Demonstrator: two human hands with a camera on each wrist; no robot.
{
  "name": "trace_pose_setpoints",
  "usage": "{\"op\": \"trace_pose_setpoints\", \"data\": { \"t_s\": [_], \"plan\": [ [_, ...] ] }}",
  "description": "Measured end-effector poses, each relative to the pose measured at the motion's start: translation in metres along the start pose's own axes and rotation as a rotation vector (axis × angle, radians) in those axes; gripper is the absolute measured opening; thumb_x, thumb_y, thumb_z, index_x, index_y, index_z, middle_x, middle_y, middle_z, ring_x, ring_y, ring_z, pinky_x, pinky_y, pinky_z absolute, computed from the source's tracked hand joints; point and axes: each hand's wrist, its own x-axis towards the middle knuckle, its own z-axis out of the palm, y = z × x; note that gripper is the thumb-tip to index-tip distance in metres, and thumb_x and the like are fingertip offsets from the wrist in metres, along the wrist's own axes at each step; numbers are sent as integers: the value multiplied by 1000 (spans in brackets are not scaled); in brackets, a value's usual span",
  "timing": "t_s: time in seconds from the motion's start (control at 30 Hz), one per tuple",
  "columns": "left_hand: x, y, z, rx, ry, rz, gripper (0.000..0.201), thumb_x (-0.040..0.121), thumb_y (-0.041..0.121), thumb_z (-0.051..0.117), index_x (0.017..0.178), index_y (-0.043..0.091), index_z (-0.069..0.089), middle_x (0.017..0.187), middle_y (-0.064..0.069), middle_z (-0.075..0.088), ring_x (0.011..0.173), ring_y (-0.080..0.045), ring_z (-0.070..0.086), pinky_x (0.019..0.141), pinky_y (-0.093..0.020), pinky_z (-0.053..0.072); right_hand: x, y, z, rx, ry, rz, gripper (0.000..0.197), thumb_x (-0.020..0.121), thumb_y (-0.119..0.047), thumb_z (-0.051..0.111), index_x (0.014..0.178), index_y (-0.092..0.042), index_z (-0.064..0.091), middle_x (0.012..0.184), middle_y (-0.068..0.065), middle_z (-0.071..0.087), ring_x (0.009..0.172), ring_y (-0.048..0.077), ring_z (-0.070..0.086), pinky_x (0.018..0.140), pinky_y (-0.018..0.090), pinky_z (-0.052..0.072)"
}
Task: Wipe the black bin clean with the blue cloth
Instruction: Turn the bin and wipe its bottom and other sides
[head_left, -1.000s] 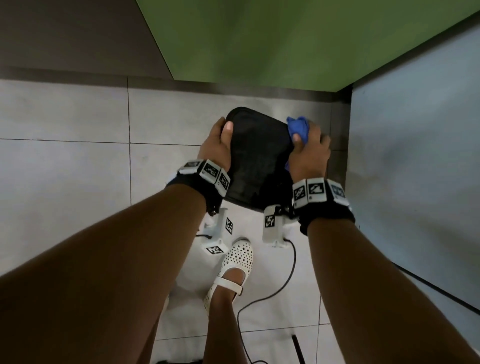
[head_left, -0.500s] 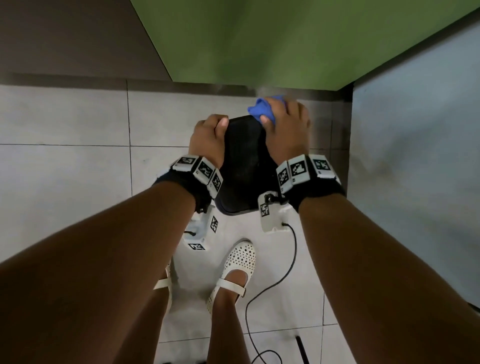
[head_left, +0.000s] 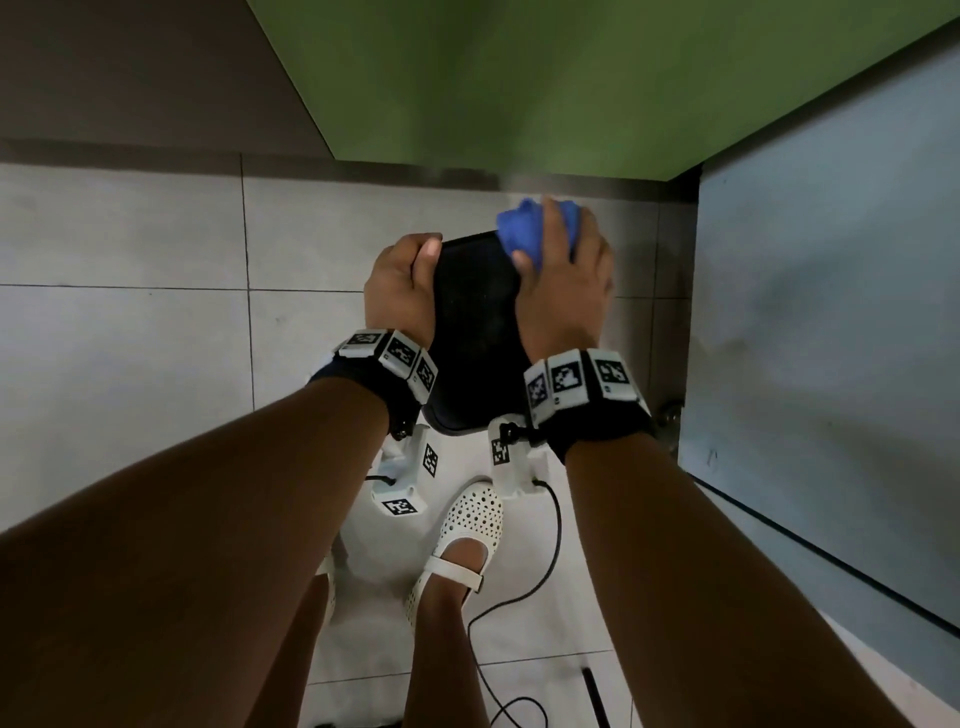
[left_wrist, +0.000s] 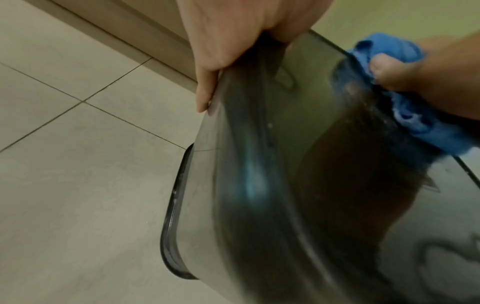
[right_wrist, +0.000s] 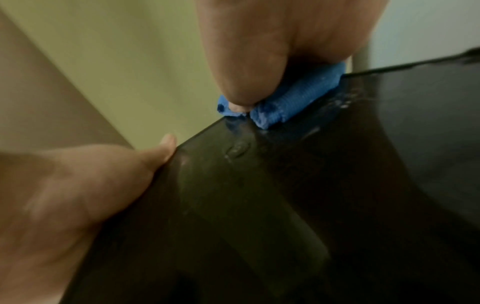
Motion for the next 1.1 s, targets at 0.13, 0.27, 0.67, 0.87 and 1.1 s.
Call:
{"op": "trace_pose_setpoints", "data": {
  "t_s": [0.13, 0.27, 0.67, 0.87, 1.1],
  "plan": [
    [-1, 1, 1, -13, 17, -9, 34, 98, 31, 41, 115, 12, 63, 116, -9, 64, 108, -20, 57, 84, -13, 34, -24, 18, 1, 156, 48, 163, 59, 95, -34, 43, 147, -23, 17, 148, 15, 27, 130, 33, 32, 105, 47, 33],
    [-1, 2, 0, -7, -6, -20, 34, 98, 30, 40, 117, 12, 62, 117, -9, 63, 110, -21, 56, 88, -18, 36, -57, 31, 2, 150, 23, 292, 58, 96, -36, 39, 147, -22, 16, 146, 15, 29, 128, 33, 33, 103, 44, 33],
    [-69, -37, -27, -44, 73, -281, 26, 93, 30, 41, 104, 8, 50, 109, -15, 60, 97, -28, 56, 83, -33, 43, 27, 1, -25, 11, -253, -265, 50, 88, -21, 55, 133, -40, 42, 140, -7, 43, 130, 24, 32, 108, 44, 23],
    [-10, -3, -18, -66, -43, -14, 44, 98, 30, 36, 139, 13, 36, 145, -8, 41, 134, -21, 38, 111, -24, 27, 37, -5, -26, -73, -274, -356, 50, 89, -20, 53, 133, -43, 41, 143, -10, 39, 133, 20, 27, 111, 42, 16],
    [14, 4, 3, -60, -43, -36, 38, 102, 28, 30, 126, 12, 53, 125, -9, 60, 117, -24, 53, 88, -14, 33, 3, 10, -5, -106, -51, -251, 52, 92, -19, 49, 140, -33, 34, 156, -1, 18, 143, 31, 10, 115, 54, 12]
  ]
}}
